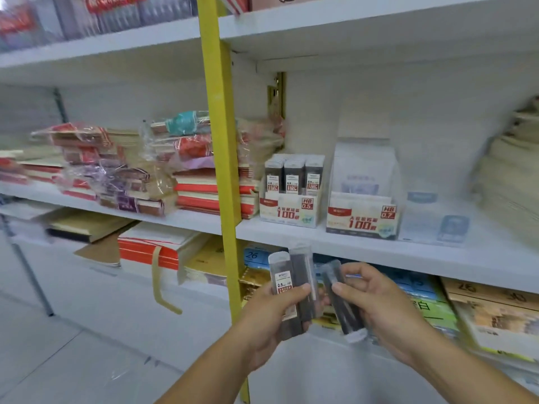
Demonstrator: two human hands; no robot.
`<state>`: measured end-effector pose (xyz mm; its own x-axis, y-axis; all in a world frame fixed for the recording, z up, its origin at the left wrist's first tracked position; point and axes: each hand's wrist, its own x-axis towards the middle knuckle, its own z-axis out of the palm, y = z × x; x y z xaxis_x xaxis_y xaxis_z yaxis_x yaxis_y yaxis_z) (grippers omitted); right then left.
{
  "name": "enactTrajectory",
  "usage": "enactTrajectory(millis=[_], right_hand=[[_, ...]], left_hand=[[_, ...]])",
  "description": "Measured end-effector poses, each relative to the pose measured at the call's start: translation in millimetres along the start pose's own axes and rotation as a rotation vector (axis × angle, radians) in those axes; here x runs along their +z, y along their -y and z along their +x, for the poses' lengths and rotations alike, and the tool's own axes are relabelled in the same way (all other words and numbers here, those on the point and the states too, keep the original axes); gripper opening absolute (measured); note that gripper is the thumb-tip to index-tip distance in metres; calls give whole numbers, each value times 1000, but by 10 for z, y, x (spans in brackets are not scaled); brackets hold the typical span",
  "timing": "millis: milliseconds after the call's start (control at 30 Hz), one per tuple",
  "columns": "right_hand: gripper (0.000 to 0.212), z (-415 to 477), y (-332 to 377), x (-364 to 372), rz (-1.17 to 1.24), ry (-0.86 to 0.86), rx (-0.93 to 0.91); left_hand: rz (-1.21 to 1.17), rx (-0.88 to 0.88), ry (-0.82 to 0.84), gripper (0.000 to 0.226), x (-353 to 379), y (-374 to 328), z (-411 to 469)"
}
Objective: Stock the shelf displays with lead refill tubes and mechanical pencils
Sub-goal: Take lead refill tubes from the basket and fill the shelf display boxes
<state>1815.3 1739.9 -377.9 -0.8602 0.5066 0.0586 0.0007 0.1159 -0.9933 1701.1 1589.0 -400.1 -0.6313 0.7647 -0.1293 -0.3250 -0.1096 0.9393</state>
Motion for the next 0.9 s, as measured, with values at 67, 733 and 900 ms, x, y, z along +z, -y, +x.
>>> enactTrajectory(millis=[67, 733, 900], right_hand=[[20, 18, -33, -2, -120, 5, -48], [40, -22, -84, 124, -561, -1, -404], [45, -7, 11, -30, -432, 30, -246]], left_hand=[[1, 7, -35, 31, -51, 3, 51], [98, 32, -34, 35, -118, -164, 39], [87, 60, -94, 37, -178, -219, -6]])
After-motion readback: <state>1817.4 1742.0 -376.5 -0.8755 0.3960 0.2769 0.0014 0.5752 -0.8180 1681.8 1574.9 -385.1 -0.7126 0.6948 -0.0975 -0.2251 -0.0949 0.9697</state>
